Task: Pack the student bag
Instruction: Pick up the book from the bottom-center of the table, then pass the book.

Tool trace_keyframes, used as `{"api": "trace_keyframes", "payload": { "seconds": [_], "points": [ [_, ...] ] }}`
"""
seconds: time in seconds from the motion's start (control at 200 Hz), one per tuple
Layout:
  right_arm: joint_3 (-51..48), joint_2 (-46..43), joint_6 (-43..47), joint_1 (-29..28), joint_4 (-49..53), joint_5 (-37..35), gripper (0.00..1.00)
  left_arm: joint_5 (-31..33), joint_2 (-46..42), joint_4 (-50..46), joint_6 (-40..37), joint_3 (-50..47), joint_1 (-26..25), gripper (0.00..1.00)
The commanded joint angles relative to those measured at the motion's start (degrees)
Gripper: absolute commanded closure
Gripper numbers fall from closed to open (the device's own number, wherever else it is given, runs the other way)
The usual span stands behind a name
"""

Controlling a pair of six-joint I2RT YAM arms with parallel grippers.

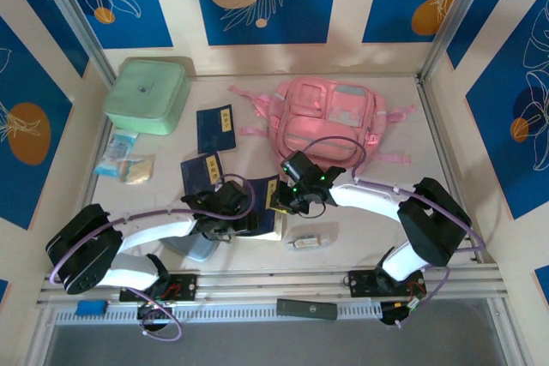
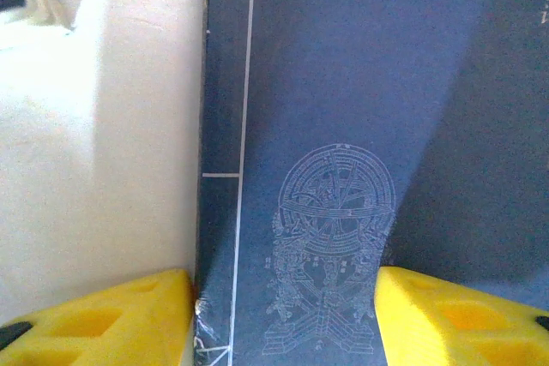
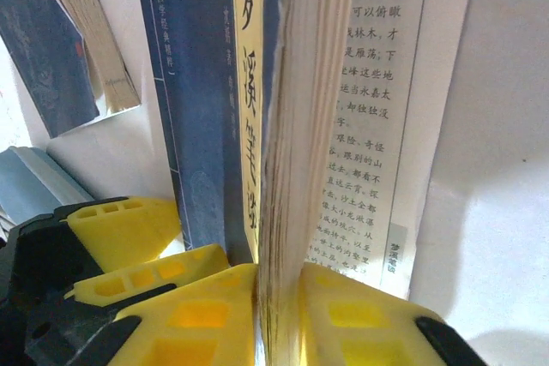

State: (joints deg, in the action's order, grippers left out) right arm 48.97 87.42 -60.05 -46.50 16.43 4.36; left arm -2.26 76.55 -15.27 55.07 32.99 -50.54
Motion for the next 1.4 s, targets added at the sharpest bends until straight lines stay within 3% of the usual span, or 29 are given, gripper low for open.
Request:
{"api": "trace_keyframes", "payload": {
  "seconds": [0.0, 0.365, 0.57, 0.715, 0.98, 1.105, 1.396],
  "points": [
    [-0.7, -1.4, -0.1, -0.3, -1.7, 2.2, 0.85, 1.4, -1.1, -1.7, 0.1, -1.5, -0.5, 0.4],
    [0.4, -4.8, 1.8, 0.2, -2.6, 3.9, 1.0, 2.3, -11.9, -1.8, -0.1, -2.0, 0.8, 0.37],
    [3.3, -9.2, 5.2, 1.6, -0.8, 5.7, 1.0, 4.5, -22.6, -12.6, -7.4, 2.8, 3.9, 0.32],
    [5.9, -12.3, 7.4, 3.3, 2.1, 7.3, 1.0, 1.0, -30.2, -14.6, -10.2, 3.2, 8.4, 0.26],
    [7.8, -16.6, 12.0, 9.9, 1.9, 19.1, 1.0, -14.4, -34.2, -7.1, -14.3, 4.3, 16.9, 0.21],
    [7.5, -17.9, 12.8, 13.2, -0.4, 25.6, 1.0, -21.0, -33.2, 3.2, -12.5, 3.1, 18.0, 0.22],
    [6.3, -20.1, 11.4, 17.8, -5.9, 33.7, 1.0, -23.0, -25.5, 12.8, -7.9, 3.6, 18.4, 0.29]
  ]
}}
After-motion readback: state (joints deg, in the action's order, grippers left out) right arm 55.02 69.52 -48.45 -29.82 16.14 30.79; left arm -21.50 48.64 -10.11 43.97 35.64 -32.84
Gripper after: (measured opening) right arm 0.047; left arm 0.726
